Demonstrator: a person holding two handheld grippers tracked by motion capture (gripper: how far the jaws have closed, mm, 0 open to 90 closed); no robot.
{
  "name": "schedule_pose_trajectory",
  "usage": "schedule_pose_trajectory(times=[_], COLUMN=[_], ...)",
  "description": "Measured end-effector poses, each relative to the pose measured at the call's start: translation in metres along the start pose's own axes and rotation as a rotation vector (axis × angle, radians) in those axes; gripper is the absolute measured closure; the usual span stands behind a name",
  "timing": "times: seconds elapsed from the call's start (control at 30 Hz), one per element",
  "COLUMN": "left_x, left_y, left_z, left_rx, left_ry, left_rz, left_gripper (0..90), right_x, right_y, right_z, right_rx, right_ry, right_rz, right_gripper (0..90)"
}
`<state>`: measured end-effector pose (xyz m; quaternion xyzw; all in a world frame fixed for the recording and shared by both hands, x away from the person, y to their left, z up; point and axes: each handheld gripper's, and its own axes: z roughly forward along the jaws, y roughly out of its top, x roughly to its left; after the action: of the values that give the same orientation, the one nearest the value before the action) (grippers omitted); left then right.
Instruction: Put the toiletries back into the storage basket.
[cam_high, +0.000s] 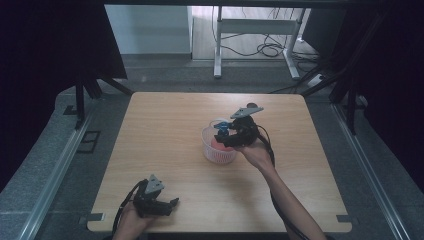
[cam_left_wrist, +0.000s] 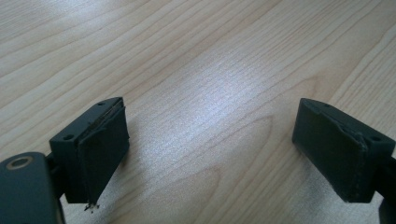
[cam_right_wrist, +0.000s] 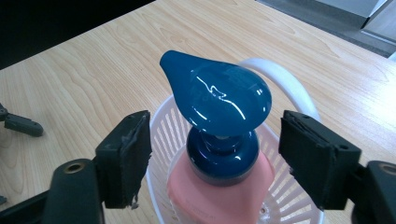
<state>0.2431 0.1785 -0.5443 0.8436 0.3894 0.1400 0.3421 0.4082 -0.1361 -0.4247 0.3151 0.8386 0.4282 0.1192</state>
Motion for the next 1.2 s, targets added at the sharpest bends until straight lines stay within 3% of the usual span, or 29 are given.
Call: schedule_pose_trajectory(times=[1.2], left_x=[0.0], left_y=[0.0], left_z=[0.0], left_rx=[0.001], left_ry=[0.001], left_rz=[0.0], left_gripper=[10.4], right_x=[0.016], right_y=[-0.004], right_z=[-0.024], right_rx=[0.023], right_ry=[0.002], right_rz=[-0.067], right_gripper=[10.2])
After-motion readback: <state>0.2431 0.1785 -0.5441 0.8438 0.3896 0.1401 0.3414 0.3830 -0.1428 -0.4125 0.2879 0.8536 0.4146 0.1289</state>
